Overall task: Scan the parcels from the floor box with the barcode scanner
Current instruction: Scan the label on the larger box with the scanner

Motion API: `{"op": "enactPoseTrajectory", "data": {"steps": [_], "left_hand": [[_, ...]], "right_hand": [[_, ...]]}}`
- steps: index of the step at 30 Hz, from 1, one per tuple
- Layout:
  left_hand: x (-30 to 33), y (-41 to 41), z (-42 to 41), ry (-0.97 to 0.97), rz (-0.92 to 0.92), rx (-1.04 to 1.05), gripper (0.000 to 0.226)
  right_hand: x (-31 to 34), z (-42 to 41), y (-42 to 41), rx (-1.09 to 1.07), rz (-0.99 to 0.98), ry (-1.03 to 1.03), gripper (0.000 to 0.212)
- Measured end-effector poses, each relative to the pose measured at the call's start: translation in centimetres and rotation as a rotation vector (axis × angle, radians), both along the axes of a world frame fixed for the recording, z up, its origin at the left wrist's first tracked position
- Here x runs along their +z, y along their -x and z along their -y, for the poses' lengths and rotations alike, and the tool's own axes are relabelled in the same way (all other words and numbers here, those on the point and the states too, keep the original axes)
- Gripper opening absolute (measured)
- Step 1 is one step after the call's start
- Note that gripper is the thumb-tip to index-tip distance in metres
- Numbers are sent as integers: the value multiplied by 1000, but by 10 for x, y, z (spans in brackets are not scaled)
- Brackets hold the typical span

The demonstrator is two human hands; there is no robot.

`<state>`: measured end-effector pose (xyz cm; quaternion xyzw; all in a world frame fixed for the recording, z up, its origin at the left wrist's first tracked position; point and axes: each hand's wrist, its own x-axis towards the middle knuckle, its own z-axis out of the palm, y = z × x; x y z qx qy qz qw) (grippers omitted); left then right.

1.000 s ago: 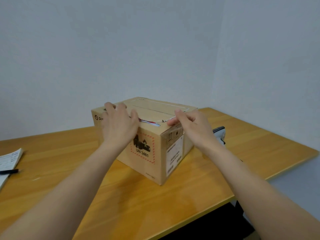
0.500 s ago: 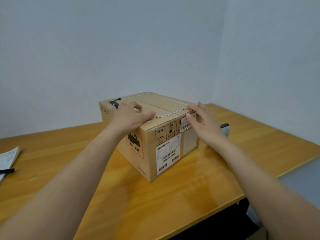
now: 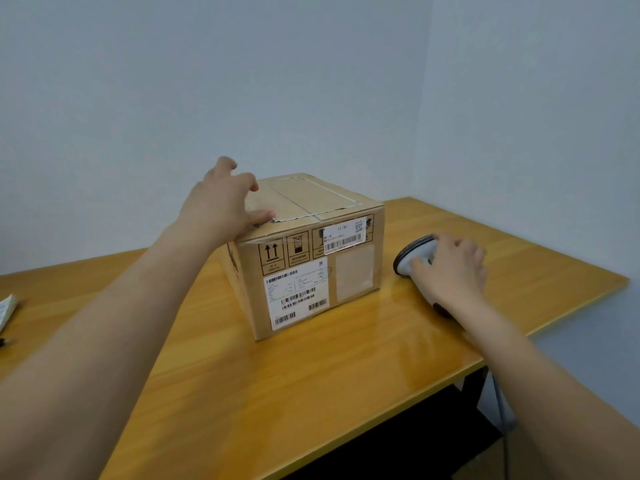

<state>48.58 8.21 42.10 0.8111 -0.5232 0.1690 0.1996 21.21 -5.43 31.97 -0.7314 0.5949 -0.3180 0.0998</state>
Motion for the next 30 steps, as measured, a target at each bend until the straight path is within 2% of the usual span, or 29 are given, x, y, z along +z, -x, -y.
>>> {"op": "enactPoseTrajectory", "data": {"steps": [2, 4, 6, 8, 10, 13, 16, 20, 23, 25, 28, 30], "left_hand": [[0, 25, 1, 58, 283, -37, 40], [-5, 54, 5, 145, 265, -87, 36], [-16, 72, 12, 134, 222, -129, 42], [-29, 77, 15, 64, 235, -203, 45], [-35, 70, 13, 14, 249, -237, 46], [-34, 61, 9, -32, 249, -225, 51], [-32, 56, 10, -44, 217, -216, 53], [-33, 58, 10, -40, 214, -218, 54], [-29, 60, 5, -124, 228, -195, 58], [-29, 58, -3, -179, 304, -135, 63], [-33, 55, -19, -137, 368, -41, 67], [-36, 55, -27, -92, 360, 30, 67]], "right_hand": [[-12, 1, 8, -34, -144, -176, 65], [-26, 4, 13, -18, -183, -273, 72], [-39, 3, 17, 10, -208, -262, 70], [-50, 3, 21, 18, -230, -156, 60], [-54, 3, 25, 35, -165, -108, 47], [-53, 7, 26, 54, -89, -173, 34], [-44, -1, 29, 94, 120, -268, 20], [-29, -26, 35, 225, 572, -414, 22], [-19, -48, 41, 324, 838, -407, 24], [-12, -55, 47, 377, 920, -369, 21], [-4, -63, 57, 435, 972, -369, 34], [0, -72, 60, 509, 1036, -349, 34]]}}
